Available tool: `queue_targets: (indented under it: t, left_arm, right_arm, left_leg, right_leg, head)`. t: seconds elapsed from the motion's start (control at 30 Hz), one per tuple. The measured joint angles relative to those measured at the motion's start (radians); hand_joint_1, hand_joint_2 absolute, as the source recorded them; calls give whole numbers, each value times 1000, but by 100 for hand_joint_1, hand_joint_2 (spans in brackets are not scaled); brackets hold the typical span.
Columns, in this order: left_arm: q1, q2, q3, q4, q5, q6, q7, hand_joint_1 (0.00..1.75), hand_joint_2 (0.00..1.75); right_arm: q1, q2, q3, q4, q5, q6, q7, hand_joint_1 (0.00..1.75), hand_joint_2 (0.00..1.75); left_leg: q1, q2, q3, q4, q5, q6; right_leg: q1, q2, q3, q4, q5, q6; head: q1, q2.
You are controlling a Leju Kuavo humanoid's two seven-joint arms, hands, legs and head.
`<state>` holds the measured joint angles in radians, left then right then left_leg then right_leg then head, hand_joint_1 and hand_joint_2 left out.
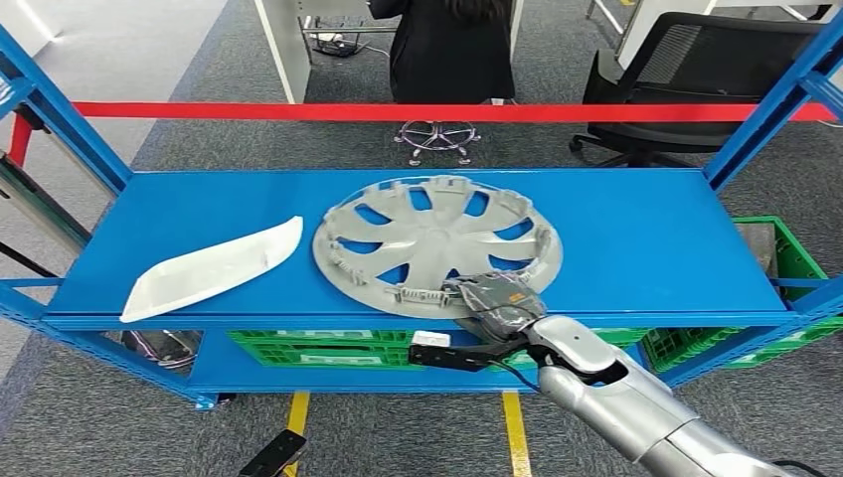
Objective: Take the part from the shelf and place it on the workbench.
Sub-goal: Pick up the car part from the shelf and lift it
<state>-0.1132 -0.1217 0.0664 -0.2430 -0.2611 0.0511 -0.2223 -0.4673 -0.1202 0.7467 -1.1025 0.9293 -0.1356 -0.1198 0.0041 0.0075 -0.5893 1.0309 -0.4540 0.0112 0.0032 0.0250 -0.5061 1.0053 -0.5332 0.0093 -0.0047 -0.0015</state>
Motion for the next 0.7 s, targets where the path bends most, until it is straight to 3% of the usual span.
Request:
queue_targets:
  t: [0.53, 0.63, 0.7]
  left_arm:
    - [2, 0, 19, 0, -10, 2, -2, 0, 175]
    - [5, 1, 29, 1, -15, 9, -8, 0, 175]
    - [11, 2, 42, 1, -10, 1, -34, 0, 175]
  right_arm:
    - [4, -1, 33, -86, 18, -24, 3, 175, 175]
    - [24, -10, 57, -155, 123, -89, 52, 175, 175]
    - [67, -34, 66, -251, 278, -207, 114, 175, 175]
  left_leg:
    - [0, 0, -1, 0, 0, 0]
    - [0, -2, -3, 0, 0, 0]
    - [0, -4, -6, 0, 0, 0]
  right_leg:
    - [0, -1, -1, 0, 0, 0]
    - [0, -3, -2, 0, 0, 0]
    - [-1, -5, -4, 0, 0, 0]
  head:
    - [0, 0]
    - [0, 0]
    - [0, 0]
